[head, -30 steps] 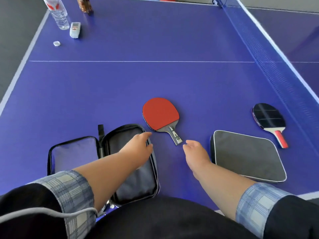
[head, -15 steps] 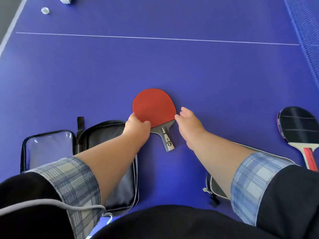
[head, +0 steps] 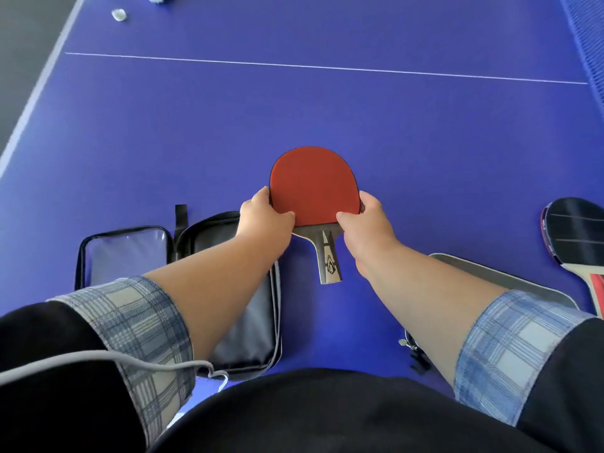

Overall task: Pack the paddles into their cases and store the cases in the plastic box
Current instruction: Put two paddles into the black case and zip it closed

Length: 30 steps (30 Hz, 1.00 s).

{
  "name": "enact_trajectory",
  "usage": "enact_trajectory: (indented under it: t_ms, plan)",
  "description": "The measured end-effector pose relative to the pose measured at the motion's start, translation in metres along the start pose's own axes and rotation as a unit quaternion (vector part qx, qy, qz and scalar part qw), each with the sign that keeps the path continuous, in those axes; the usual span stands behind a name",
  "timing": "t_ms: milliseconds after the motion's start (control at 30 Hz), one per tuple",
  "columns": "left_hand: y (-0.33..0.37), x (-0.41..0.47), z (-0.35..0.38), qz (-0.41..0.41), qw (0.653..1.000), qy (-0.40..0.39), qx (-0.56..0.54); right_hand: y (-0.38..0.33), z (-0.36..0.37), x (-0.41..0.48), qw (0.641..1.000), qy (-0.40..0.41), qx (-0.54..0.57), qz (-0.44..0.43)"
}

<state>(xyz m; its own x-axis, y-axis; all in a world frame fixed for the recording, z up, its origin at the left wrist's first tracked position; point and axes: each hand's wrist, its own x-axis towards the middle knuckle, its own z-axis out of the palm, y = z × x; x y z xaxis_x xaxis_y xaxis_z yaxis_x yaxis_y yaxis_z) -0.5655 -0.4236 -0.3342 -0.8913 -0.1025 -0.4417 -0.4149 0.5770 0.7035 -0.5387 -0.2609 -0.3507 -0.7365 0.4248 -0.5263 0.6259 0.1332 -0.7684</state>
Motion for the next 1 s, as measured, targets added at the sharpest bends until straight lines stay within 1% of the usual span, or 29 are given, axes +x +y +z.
enact_trajectory:
  t_ms: [100,167,300,433,533,633,700,833,933,1000]
  plan:
    - [-0.024,-0.016,-0.038,0.004,0.999,0.010,-0.040,-0.002,0.021,-0.035,0.999,-0.020,-0.016,-0.026]
    - [-0.045,-0.025,-0.063,0.001,0.999,0.010,-0.043,0.000,0.040,-0.057,0.998,-0.029,-0.031,-0.048]
    - [-0.091,-0.041,-0.102,-0.011,0.999,0.010,-0.030,0.012,0.080,-0.094,0.993,-0.048,-0.086,-0.063]
    - [-0.141,-0.055,-0.113,-0.038,0.998,0.000,-0.044,0.029,0.109,-0.114,0.988,-0.081,-0.120,-0.047]
    - [-0.169,-0.054,-0.112,-0.053,0.998,-0.022,-0.010,0.038,0.120,-0.121,0.982,-0.093,-0.161,-0.035]
    - [-0.180,-0.046,-0.110,-0.049,0.997,-0.042,0.041,0.045,0.124,-0.125,0.975,-0.100,-0.198,-0.025]
    - [-0.180,-0.042,-0.108,-0.037,0.996,-0.050,0.058,0.048,0.125,-0.126,0.974,-0.099,-0.202,-0.022]
    - [-0.179,-0.042,-0.106,-0.024,0.994,-0.069,0.082,0.052,0.127,-0.128,0.970,-0.095,-0.218,-0.045]
    - [-0.178,-0.042,-0.105,-0.016,0.989,-0.090,0.113,0.056,0.127,-0.128,0.955,-0.119,-0.268,-0.050]
    - [-0.177,-0.042,-0.106,-0.016,0.987,-0.093,0.129,0.057,0.126,-0.128,0.936,-0.132,-0.320,-0.060]
